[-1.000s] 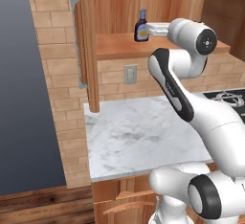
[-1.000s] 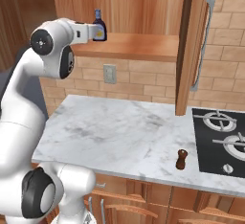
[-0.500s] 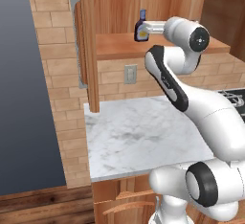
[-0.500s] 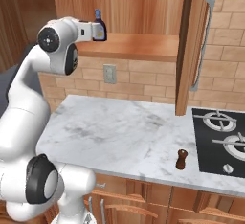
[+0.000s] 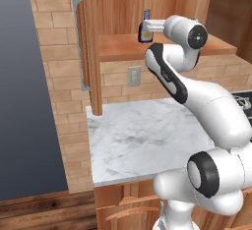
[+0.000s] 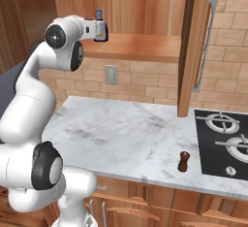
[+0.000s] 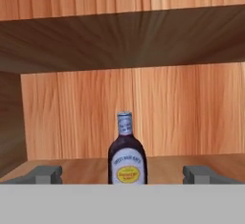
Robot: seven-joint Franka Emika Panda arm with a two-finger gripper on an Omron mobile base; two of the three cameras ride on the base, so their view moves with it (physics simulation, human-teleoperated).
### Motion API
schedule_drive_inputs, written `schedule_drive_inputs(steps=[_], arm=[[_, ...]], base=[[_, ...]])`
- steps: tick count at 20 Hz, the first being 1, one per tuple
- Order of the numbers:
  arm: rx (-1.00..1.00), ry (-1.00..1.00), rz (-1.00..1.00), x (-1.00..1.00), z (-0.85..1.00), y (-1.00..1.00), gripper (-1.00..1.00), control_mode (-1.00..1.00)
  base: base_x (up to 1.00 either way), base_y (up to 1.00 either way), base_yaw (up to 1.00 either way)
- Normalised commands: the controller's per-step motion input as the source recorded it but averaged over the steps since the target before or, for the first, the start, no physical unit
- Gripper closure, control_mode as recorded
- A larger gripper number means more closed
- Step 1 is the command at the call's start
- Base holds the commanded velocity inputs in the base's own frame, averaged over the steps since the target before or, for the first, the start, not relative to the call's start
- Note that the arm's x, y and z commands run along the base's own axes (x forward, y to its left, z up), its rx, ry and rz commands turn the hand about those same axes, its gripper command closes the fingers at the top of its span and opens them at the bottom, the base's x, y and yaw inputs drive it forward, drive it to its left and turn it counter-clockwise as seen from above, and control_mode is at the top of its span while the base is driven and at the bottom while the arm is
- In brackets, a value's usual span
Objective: Take 2 condiments from the cabinet and move them on the counter near the stove.Make sure the condiments are lined up with each other, next to each other.
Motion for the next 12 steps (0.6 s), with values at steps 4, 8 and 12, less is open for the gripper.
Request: schedule_drive_inputs(steps=[4,8,12], arm=[[0.0,0.0,0.0,0.3,-0.02,0.09,-1.0,-1.0],[0.0,0.01,0.0,0.33,-0.02,0.06,-1.0,-1.0],[0.0,0.0,0.0,0.27,-0.04,0.0,-1.0,-1.0]], base=[[0.0,0.0,0.0],[0.0,0.0,0.0],[0.0,0.0,0.0]])
